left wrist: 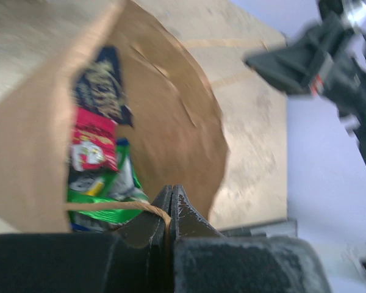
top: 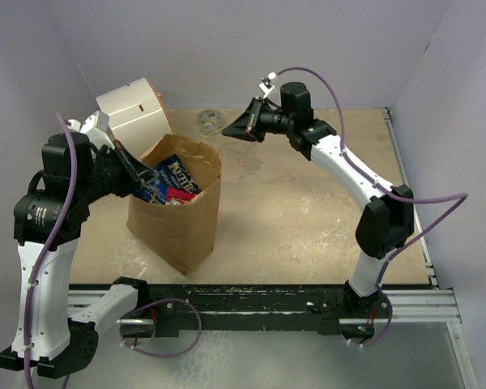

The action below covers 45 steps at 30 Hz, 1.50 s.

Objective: Take the snacks out of the paper bag

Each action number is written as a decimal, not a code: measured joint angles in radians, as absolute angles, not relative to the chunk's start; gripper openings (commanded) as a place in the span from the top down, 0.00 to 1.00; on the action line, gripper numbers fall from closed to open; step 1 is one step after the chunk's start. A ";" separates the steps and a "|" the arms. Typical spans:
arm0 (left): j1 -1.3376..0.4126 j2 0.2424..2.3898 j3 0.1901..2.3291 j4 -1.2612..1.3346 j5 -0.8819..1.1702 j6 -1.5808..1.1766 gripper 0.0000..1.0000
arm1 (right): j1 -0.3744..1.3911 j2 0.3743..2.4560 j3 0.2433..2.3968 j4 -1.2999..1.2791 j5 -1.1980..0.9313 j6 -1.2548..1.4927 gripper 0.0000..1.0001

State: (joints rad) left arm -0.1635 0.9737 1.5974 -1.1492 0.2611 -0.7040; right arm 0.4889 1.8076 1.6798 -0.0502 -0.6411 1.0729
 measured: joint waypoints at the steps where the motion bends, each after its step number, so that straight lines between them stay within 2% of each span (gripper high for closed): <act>1: -0.164 0.979 1.616 -1.147 0.213 -0.706 1.00 | 0.489 1.781 1.658 -0.056 -0.640 1.037 1.00; 10: -0.164 1.174 1.851 -1.157 -0.076 -0.651 1.00 | 0.566 1.522 1.595 -0.184 -0.609 0.723 1.00; 14: -0.164 1.266 1.884 -1.084 -0.101 -0.607 1.00 | 0.625 1.480 1.591 -0.212 -0.594 0.638 1.00; 18: -0.164 1.353 1.926 -1.036 -0.091 -0.555 1.00 | 0.645 1.443 1.483 -0.229 -0.593 0.598 1.00; 23: -0.163 1.399 1.902 -0.922 0.018 -0.513 1.00 | 0.640 1.407 1.360 -0.299 -0.557 0.533 0.98; 30: -0.160 1.313 1.590 -0.582 0.355 -0.608 1.00 | 0.639 1.377 1.315 -0.459 -0.509 0.374 0.95; 35: -0.175 1.281 1.459 -0.405 0.580 -0.707 1.00 | 0.639 1.330 1.218 -0.509 -0.530 0.308 0.94; 39: -0.252 1.287 1.442 -0.330 0.673 -0.759 1.00 | 0.639 1.327 1.186 -0.527 -0.587 0.275 0.93; 45: -0.349 1.311 1.442 -0.324 0.710 -0.762 1.00 | 0.641 1.314 1.172 -0.535 -0.640 0.253 0.90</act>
